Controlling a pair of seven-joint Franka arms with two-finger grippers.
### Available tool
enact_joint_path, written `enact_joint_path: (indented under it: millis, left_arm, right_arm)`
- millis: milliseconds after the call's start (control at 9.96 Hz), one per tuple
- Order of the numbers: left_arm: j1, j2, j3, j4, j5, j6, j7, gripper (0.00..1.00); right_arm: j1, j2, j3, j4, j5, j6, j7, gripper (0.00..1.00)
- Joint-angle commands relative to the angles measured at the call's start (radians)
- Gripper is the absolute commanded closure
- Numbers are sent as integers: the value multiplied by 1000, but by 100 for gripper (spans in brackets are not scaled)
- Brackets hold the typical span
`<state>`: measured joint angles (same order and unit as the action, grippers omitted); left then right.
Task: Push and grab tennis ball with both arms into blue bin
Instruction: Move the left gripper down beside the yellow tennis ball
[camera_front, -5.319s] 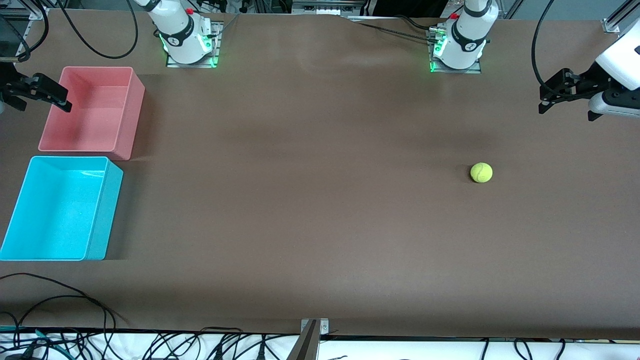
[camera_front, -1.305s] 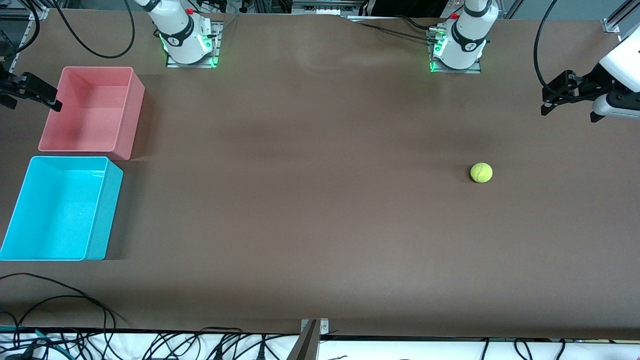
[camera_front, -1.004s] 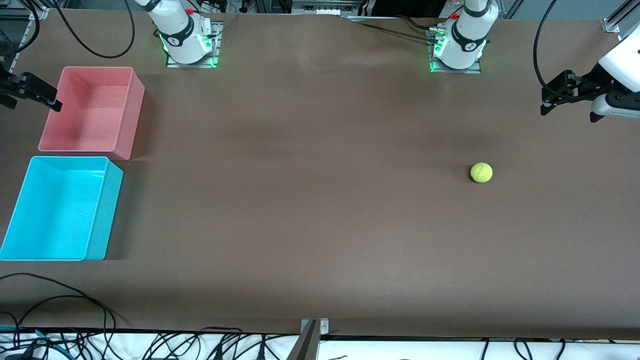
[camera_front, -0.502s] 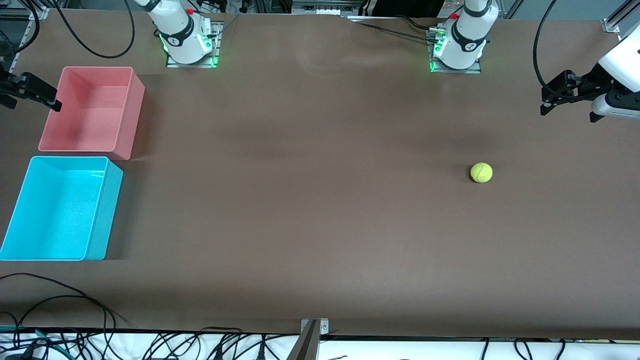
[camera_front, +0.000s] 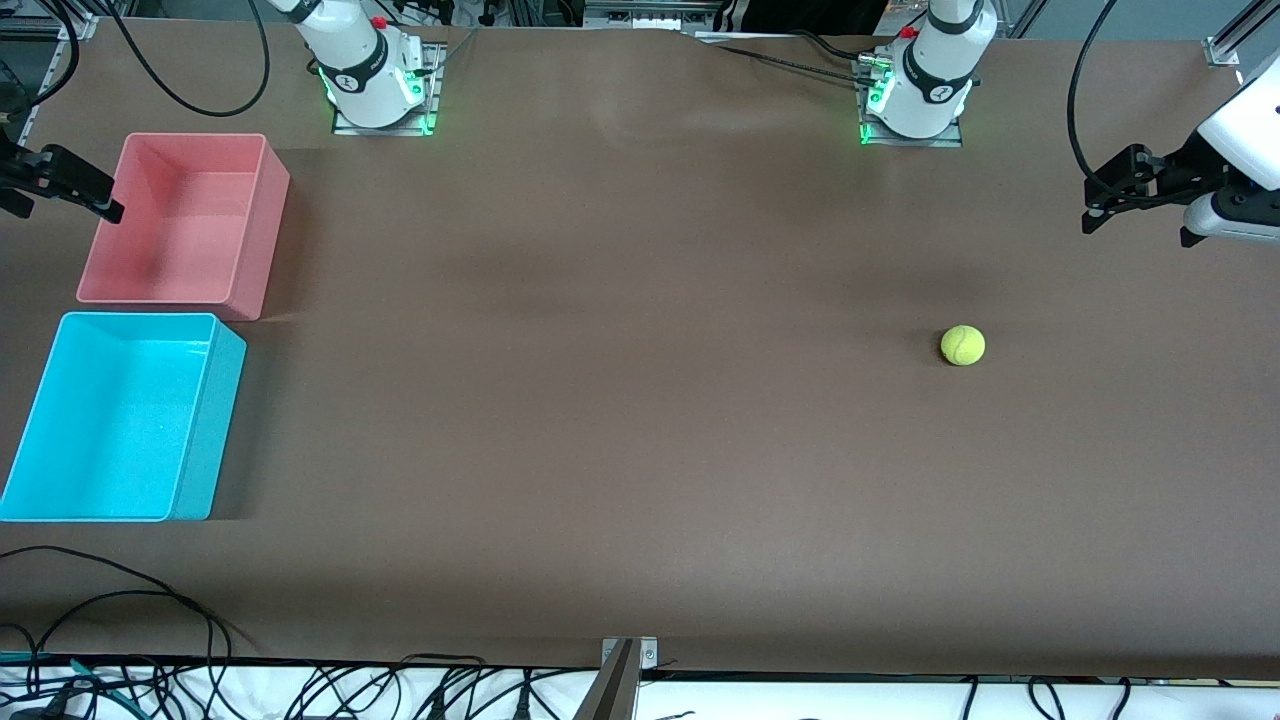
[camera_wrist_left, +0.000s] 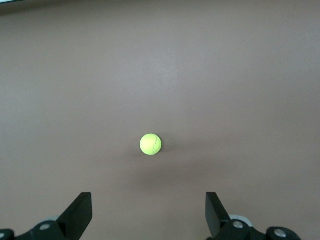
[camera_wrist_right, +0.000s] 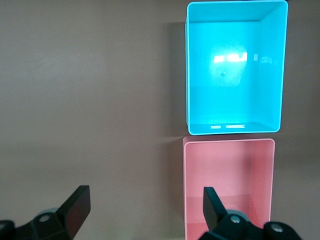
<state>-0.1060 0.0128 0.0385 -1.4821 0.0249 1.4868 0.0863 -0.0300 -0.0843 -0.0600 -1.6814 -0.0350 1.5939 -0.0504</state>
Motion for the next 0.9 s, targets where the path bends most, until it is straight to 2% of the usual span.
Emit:
enact_joint_path:
  millis: [0,803]
  left_arm:
    - [3,38,3,39,30,-19,4,0]
    - [55,55,1,-55,32,63,6,0]
  right_arm:
    - [-5,3,2,23,9,-23,-9,0]
    - [-5,3,0,23,9,-23,-11,0]
